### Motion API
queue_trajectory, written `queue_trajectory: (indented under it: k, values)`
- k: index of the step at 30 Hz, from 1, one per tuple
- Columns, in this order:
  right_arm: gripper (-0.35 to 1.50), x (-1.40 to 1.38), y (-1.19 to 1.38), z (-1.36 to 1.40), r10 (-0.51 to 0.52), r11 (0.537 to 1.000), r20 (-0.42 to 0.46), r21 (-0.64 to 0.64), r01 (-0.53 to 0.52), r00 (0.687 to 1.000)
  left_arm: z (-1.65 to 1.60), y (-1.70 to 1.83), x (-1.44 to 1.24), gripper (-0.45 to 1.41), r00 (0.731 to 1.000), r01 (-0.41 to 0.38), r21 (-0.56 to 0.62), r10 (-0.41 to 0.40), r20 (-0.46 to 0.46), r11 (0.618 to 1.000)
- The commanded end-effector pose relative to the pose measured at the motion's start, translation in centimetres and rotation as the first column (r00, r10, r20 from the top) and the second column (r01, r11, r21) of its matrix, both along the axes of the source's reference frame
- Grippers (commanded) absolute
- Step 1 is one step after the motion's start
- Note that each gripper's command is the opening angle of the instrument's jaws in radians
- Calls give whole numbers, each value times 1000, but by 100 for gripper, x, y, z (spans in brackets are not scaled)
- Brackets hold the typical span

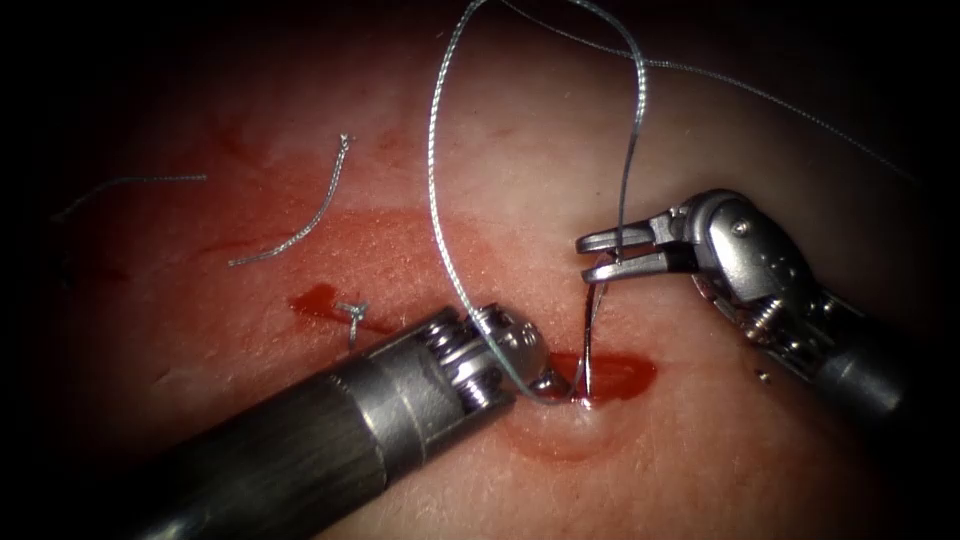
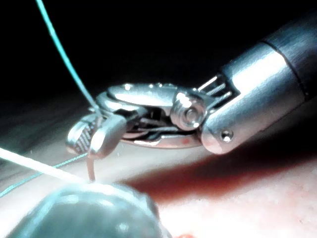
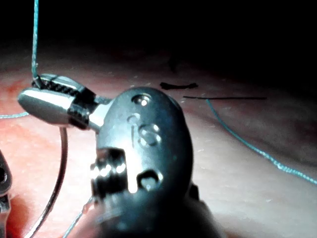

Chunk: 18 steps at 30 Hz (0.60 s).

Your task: Wound Closure

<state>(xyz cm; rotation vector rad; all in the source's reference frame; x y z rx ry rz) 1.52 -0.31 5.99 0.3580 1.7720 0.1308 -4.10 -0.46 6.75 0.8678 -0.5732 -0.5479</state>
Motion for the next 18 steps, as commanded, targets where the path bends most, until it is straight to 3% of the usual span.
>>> queue_trajectory:
  k: [1,18]
  values:
    - [-35,4,13,-7,-1,1000,2,-5,1,1000,-6,10,-5,-45,1000,4,-6,-4,4,1000]
    - [-35,3,28,-1,9,1000,11,11,-9,1000,-9,7,-7,-45,1000,4,-5,-4,4,1000]
